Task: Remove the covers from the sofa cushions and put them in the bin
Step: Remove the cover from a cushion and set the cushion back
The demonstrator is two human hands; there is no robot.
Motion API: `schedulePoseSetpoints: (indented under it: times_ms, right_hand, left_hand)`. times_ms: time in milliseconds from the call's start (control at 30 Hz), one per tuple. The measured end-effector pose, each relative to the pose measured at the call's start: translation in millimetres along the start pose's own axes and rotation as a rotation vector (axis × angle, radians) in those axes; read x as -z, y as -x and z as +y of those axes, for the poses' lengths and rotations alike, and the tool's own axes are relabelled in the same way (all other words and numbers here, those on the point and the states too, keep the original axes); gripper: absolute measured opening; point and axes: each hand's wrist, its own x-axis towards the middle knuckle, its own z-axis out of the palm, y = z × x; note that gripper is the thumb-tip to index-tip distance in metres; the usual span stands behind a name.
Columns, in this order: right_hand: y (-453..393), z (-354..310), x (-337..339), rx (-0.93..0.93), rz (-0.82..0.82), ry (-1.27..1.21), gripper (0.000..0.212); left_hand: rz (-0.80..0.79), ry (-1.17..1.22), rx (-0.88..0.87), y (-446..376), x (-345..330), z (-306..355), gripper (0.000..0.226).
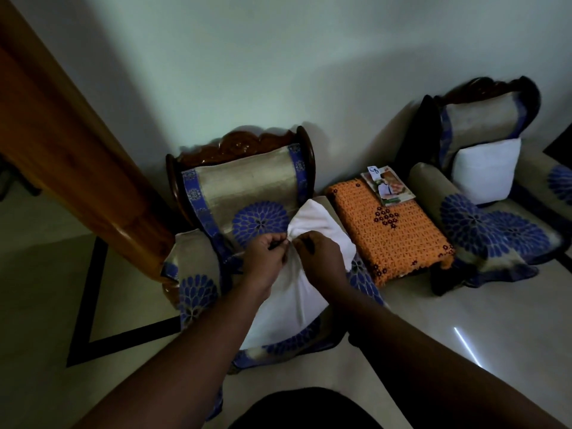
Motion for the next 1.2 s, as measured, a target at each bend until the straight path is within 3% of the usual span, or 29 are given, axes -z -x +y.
schedulePoseSetpoints:
  times_ms: [100,267,433,567,733,867,1000,1100,1167,1200]
  right_hand:
    - [-3,1,4,0.044,-0.049,0.038,0.021]
    - [-7,0,14,0.033,-0.074,0.081,0.019]
    - [6,-5,16,0.061,0.006,0.215,0.019]
    - [6,-2,16,0.026,-0.091,0.050,0.015]
    - [-10,-4,20,-0.100,-0.307,-0.033,0.022]
    - [-13,9,25,-0.090,-0.223,0.004,0.012]
    - [-7,17,29,-0.121,-0.141,-0.178,0.015]
    - [-3,2,26,-0.084,-0.102,-0.219,0.015]
    - [-4,-4,24,-0.046,-0.087,-0.219,0.017]
    - [-4,-6,24,-0.016,-0.102,-0.202,0.017]
  left_hand:
    - [-0.081,-0.023,0.017,0,0,-1,0.008]
    - [0.013,-0.179,-0.030,-1,-1,2,0.021]
    - [0.053,-0.538,-0.262,9,1,18,0.021]
    - [0.064,-0.629,-0.337,16,5,25,0.022]
    - [-0.003,-0.566,-0.317,18,14,19,0.022]
    - [0.017,-0.461,-0.298,10,24,19,0.024]
    - [0.032,-0.341,-0.240,1,32,21,0.024]
    - [0.011,-0.362,-0.131,-1,27,18,0.045]
    - [-0.070,-0.223,0.023,2,24,7,0.071]
    - [-0.120,-0.174,0.080,6,22,-1,0.072]
